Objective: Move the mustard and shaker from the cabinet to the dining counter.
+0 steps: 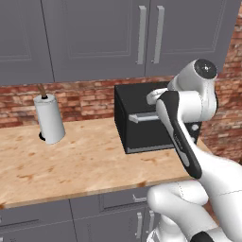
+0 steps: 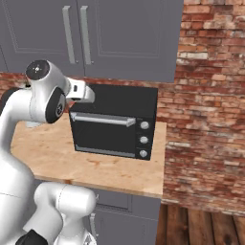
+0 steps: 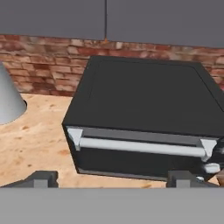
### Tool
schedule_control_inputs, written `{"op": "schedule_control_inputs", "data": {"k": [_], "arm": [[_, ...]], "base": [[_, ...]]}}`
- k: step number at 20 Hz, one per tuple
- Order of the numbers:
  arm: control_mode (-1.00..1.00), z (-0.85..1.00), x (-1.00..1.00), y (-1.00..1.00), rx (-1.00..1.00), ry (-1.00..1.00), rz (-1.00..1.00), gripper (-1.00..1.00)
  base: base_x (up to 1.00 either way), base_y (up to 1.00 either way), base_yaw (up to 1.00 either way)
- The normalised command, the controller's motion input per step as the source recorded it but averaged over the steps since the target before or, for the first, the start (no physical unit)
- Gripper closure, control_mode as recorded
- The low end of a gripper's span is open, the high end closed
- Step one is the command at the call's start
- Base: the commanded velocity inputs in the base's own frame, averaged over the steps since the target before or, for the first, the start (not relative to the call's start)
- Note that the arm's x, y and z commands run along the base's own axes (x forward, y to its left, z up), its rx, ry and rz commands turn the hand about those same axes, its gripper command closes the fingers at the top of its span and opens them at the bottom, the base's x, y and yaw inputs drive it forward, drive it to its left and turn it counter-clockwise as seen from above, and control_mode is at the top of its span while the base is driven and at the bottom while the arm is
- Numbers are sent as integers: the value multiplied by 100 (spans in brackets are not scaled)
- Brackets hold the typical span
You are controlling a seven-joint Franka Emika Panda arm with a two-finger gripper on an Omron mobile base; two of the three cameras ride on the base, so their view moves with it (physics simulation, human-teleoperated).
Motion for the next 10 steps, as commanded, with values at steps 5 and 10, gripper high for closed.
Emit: {"op": "schedule_control_inputs", "data": {"k": [5, 10], "arm": [[-100, 51, 0, -1, -2, -24, 7, -100], [-100, 45, 12, -1, 1, -1, 2, -100]], "base": [[0, 0, 0], [0, 0, 0]]}}
